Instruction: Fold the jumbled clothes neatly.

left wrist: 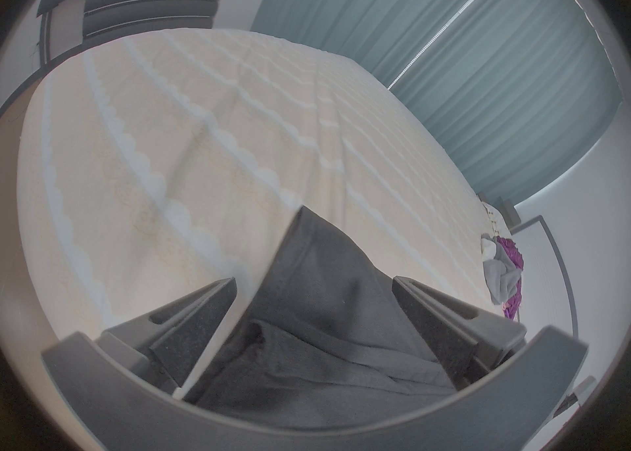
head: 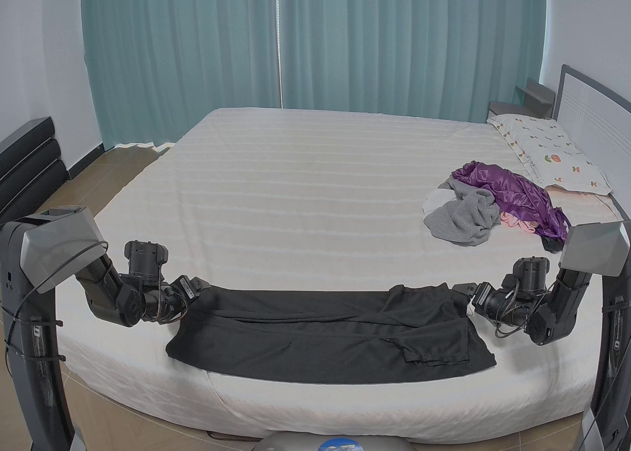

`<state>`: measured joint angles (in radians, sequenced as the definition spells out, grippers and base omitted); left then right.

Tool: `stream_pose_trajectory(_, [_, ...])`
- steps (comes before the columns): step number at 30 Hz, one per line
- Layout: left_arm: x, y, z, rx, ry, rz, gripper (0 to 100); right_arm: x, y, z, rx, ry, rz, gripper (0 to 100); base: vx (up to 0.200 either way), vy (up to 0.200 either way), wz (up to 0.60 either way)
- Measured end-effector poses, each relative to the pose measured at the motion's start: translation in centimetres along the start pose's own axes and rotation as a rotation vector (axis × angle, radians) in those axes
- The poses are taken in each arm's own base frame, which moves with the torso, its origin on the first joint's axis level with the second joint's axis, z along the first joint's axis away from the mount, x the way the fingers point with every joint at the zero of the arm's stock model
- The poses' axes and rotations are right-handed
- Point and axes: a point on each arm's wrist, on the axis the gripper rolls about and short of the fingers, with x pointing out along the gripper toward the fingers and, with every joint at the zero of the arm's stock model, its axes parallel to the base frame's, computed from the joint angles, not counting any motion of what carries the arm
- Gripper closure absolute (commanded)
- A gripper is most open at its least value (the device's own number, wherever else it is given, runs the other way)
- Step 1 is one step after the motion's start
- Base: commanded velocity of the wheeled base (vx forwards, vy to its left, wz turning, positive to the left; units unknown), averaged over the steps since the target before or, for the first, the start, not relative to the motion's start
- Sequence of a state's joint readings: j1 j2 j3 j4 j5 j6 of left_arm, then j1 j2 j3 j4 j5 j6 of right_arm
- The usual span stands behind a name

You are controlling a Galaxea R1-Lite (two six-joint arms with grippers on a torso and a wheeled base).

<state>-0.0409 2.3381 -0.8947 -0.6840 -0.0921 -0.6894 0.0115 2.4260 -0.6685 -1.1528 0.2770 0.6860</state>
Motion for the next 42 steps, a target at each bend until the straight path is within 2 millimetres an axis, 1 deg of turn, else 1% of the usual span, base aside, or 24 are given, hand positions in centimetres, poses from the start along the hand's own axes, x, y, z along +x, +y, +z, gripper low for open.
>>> stream_pose_trajectory(2, [-0.1,-0.1,-0.1,0.005,0.0,-0.002,0,-0.1,0.1,0.2,0.008,-0.007,0.004,0,0.0,0.0,0.0])
stream_pose_trajectory(6, [-0.5,-0.5,0.3,0.003,-0.022,-0.017,0,-0.1,0.3,0.5,0.019,-0.016,0.01,0,0.0,0.0,0.0])
stream_pose_trajectory(11, [-1.4,-1.6,0.9,-0.041,-0.06,-0.061,0,-0.2,0.5,0.7,0.039,-0.024,0.019,0,0.0,0.0,0.0])
stream_pose_trajectory(15, [-2.0,-3.0,1.1,-0.11,-0.095,-0.119,0,-0.2,0.6,0.8,0.042,-0.027,0.021,0,0.0,0.0,0.0])
stream_pose_trajectory(19, [-2.0,-4.7,0.7,-0.141,-0.119,-0.184,0,-0.1,0.7,0.8,0.042,-0.027,0.024,0,0.0,0.0,0.0])
stream_pose_trajectory(23, [-1.2,-6.0,-0.5,-0.128,-0.108,-0.199,0,-0.1,0.8,0.7,0.041,-0.023,0.027,0,0.0,0.0,0.0])
stream_pose_trajectory(25, [-0.6,-6.2,-1.1,-0.119,-0.101,-0.197,0,0.0,0.8,0.7,0.04,-0.02,0.029,0,0.0,0.0,0.0])
stream_pose_trajectory(30, [0.4,-6.1,-2.2,-0.07,-0.081,-0.171,0,0.1,0.8,0.5,0.04,-0.016,0.028,0,0.0,0.0,0.0])
stream_pose_trajectory(36, [1.1,-5.1,-2.9,-0.055,-0.058,-0.11,0,0.2,0.7,0.3,0.041,-0.01,0.026,0,0.0,0.0,0.0])
stream_pose_trajectory(39, [1.2,-4.4,-2.9,-0.062,-0.043,-0.076,0,0.2,0.7,0.3,0.041,-0.008,0.025,0,0.0,0.0,0.0])
stream_pose_trajectory(42, [1.1,-3.7,-2.4,-0.076,-0.045,-0.056,0,0.2,0.7,0.3,0.042,-0.007,0.025,0,0.0,0.0,0.0])
